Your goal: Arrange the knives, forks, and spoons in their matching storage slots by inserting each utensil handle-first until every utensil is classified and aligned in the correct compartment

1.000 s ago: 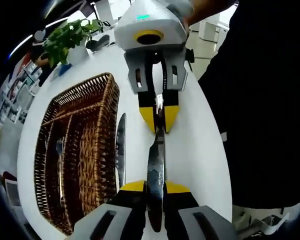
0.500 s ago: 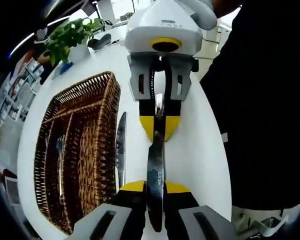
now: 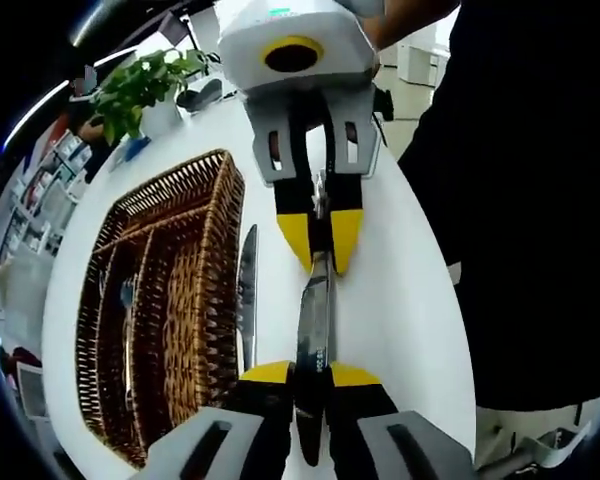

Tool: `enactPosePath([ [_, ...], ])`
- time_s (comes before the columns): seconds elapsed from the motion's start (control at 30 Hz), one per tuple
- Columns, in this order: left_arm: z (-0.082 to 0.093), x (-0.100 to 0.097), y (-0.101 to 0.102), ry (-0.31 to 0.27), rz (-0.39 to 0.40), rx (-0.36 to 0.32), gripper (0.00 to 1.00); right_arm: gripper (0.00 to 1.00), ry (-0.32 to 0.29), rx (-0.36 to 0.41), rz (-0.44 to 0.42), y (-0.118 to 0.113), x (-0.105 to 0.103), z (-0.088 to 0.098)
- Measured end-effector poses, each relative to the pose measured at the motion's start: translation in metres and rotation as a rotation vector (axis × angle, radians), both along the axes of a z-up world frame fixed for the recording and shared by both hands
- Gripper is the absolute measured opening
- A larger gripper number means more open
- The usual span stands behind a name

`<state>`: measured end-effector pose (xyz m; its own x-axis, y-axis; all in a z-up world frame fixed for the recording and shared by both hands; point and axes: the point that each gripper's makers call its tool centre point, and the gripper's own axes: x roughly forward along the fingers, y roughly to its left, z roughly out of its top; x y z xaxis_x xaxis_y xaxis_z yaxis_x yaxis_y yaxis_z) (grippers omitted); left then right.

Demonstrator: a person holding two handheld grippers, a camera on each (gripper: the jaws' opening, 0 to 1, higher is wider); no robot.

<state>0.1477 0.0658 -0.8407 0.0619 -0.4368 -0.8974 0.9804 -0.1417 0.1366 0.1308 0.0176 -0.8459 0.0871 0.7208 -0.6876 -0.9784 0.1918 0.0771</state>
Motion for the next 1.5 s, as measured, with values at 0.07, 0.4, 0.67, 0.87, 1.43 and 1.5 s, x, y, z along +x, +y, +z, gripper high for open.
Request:
enactPosePath([
  [0.07,0.003,0.000,0.000,0.007,0.011,-0.006,0.10,0.04,0.025,0.016,-0.009,0.000,-0.002,0.002],
  [0.4,0.014,-0.011,0.000,0.010,-0.020,-0.027,0.00,0.00,-0.037,0.009,0.034,-0.001,-0.002,0.009],
  [0.67,0.019,-0.005,-0.003,-0.002,0.001,-0.044,0.00,0.00,-0.128,-0.032,0.060,-0.003,0.006,0.017],
  [0.87,0.029,0.001,-0.007,0.029,0.070,-0.103,0.02,0.00,-0.169,-0.061,0.086,-0.007,0.011,0.031],
  [1.43,0.116,0.052,0.050,0.048,0.642,-0.553,0.68,0.00,-0.387,-0.174,0.082,-0.019,0.047,0.105],
  [1.5,0.126,0.053,0.059,0.025,0.656,-0.571,0.79,0.00,-0.413,-0.188,0.088,-0.019,0.051,0.115],
])
